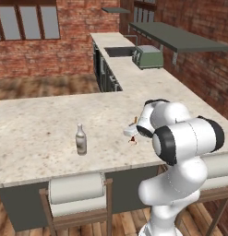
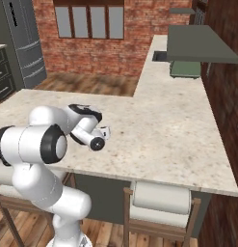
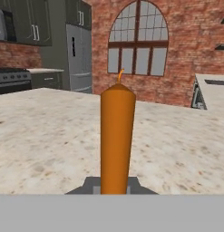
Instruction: Get the candle and the liquor from the cabinet and move them to the dining counter.
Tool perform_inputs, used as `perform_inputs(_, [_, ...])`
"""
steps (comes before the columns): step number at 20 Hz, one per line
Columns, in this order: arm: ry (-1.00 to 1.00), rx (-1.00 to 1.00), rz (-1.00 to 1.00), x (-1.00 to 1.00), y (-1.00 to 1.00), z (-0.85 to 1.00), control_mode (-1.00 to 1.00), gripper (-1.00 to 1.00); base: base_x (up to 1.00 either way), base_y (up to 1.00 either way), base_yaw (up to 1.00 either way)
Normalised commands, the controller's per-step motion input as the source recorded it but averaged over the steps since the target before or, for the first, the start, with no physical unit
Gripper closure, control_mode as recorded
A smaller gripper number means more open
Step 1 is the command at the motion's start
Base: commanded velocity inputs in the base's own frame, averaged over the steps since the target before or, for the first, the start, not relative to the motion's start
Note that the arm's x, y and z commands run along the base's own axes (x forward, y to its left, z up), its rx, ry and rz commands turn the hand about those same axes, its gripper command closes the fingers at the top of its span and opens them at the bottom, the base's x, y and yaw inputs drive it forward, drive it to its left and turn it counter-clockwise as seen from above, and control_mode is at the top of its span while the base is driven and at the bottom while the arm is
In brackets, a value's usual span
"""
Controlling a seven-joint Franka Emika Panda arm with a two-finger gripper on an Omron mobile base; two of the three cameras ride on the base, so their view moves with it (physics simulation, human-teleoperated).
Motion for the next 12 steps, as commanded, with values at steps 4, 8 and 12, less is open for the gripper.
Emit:
perform_inputs(4, [0.03, 0.00, 0.00, 0.10, 0.00, 0.03, -1.00, 1.00, 0.00, 0.00, 0.00])
perform_inputs(8, [0.06, 0.00, 0.00, 0.10, 0.00, 0.05, -1.00, 1.00, 0.00, 0.00, 0.00])
perform_inputs(12, [0.04, 0.00, 0.00, 0.15, 0.00, 0.14, -1.00, 1.00, 0.00, 0.00, 0.00])
